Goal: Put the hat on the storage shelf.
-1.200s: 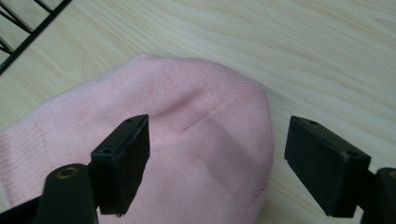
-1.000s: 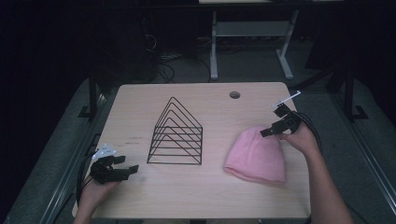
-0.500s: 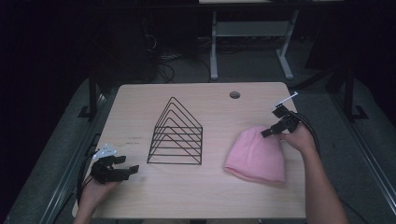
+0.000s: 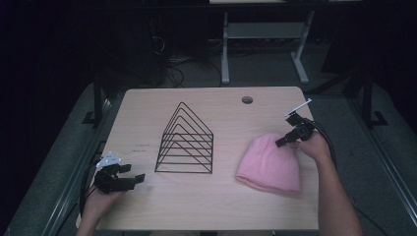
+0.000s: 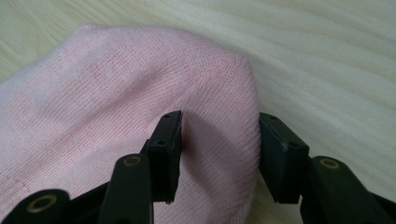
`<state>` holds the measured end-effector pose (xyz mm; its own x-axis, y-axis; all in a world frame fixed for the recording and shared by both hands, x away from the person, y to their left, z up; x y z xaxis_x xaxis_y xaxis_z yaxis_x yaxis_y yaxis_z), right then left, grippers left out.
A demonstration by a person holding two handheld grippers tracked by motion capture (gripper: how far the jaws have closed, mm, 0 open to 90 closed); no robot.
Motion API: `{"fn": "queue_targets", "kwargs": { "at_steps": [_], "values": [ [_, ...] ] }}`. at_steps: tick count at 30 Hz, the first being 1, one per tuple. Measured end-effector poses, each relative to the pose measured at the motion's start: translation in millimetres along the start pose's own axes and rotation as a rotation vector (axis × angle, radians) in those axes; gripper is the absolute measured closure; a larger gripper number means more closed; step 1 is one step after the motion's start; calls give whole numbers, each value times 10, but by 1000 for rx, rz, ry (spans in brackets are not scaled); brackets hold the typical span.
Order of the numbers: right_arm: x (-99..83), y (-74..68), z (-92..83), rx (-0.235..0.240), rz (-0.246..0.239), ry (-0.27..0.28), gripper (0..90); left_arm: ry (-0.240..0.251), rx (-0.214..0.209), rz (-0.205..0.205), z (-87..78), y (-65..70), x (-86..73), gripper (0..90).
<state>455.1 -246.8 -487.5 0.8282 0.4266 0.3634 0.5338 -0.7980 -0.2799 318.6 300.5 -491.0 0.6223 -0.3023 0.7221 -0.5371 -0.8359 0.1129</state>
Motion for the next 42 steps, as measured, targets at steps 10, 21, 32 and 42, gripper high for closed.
{"fn": "queue_targets", "kwargs": {
  "at_steps": [10,21,32,42],
  "values": [
    [-2,5,74,16,-3,-10,579,10,-10,-18,-3,-1,-2,245],
    [-24,9,123,38,30,-5,641,16,-4,-29,-22,-35,-11,245],
    [-29,-57,33,71,24,32,772,10,-15,1,-18,0,2,246],
    [23,-182,-232,104,-16,97,779,19,-36,7,-28,43,18,249]
  ]
}}
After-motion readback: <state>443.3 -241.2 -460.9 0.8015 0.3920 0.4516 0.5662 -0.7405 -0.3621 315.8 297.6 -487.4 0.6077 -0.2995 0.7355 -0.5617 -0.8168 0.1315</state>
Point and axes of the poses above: each handheld gripper's, and its own axes: z roughly forward along the jaws, x roughly out of its top, y roughly to its right, the point moved 6 cm from there along z, roughly forward along the jaws, and after that the axes turned 2 degrees about x, right-handed, at the moved point
